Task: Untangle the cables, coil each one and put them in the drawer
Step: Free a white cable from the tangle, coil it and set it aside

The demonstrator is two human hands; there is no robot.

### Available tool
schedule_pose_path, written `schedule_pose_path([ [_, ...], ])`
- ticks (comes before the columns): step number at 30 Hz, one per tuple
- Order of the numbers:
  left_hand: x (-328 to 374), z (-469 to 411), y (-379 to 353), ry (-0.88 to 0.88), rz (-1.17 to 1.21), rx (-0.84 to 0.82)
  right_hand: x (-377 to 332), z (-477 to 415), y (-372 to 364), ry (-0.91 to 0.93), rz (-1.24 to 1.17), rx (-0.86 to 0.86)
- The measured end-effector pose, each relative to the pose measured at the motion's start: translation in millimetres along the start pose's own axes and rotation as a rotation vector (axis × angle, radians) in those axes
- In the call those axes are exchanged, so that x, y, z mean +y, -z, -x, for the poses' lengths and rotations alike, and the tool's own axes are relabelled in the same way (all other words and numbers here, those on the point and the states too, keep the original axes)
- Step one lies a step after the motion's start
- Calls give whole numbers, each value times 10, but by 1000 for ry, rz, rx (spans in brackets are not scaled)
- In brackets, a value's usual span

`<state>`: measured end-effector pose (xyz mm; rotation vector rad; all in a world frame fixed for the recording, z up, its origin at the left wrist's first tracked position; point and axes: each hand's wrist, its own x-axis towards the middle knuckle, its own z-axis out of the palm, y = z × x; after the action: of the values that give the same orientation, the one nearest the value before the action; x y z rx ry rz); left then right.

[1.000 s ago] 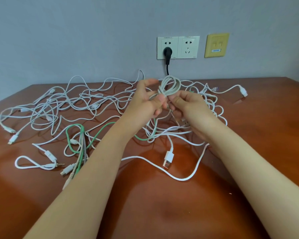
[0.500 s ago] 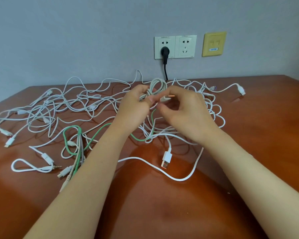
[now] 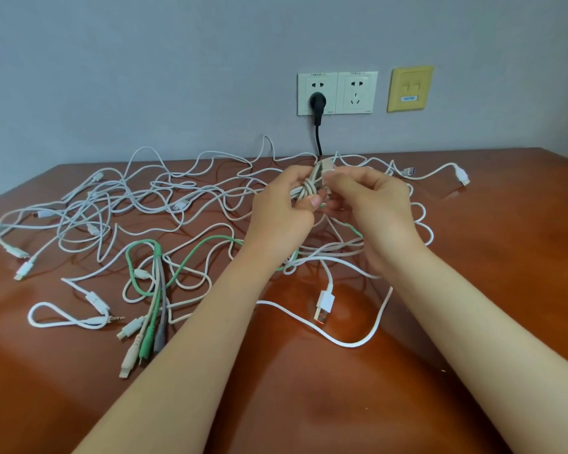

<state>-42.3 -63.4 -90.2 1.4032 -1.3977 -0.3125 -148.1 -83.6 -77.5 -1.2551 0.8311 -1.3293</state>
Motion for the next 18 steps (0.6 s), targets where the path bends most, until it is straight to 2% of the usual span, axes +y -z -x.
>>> schedule_pose_path([
  [5,6,21,-34,29,103,-6,-13,-30,7,-77,-50,24],
  [11,8,48,-69,8,62,-26,-14,-38,35,-124,-39,37],
  [15,-5,31,-39,-42,-15,-62,-1,-32,54,-86,0,30],
  [18,15,32,-42,-65,-23,-68,-2,-35,70,31,93,82],
])
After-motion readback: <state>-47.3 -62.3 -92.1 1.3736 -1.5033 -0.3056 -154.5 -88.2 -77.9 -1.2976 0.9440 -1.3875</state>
